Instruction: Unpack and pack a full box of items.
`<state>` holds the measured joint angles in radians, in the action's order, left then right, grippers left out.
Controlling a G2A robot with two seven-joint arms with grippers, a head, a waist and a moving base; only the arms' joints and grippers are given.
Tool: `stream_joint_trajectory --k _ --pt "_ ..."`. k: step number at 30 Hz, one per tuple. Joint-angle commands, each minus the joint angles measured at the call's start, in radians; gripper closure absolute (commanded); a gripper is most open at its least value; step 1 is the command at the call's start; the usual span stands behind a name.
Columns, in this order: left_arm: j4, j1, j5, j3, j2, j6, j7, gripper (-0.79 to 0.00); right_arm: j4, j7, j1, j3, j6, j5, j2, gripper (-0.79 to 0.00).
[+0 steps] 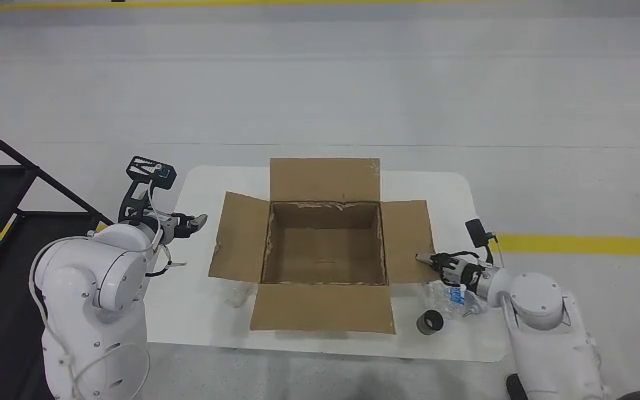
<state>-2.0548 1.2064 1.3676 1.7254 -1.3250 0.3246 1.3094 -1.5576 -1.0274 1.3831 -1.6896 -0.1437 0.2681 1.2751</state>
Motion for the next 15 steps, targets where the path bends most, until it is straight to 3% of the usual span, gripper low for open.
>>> stream_joint_trajectory --k 1,15 --pt "0.0 0.0 0.0 0.0 0.0 0.0 0.0 -0.785 -0.019 -0.01 0.007 -0.012 0.002 -0.004 -0.005 0.0" --pt "0.0 0.0 0.0 0.0 0.0 0.0 0.0 -0.785 -0.183 -0.045 0.083 -0.07 0.014 0.032 -0.039 0.0"
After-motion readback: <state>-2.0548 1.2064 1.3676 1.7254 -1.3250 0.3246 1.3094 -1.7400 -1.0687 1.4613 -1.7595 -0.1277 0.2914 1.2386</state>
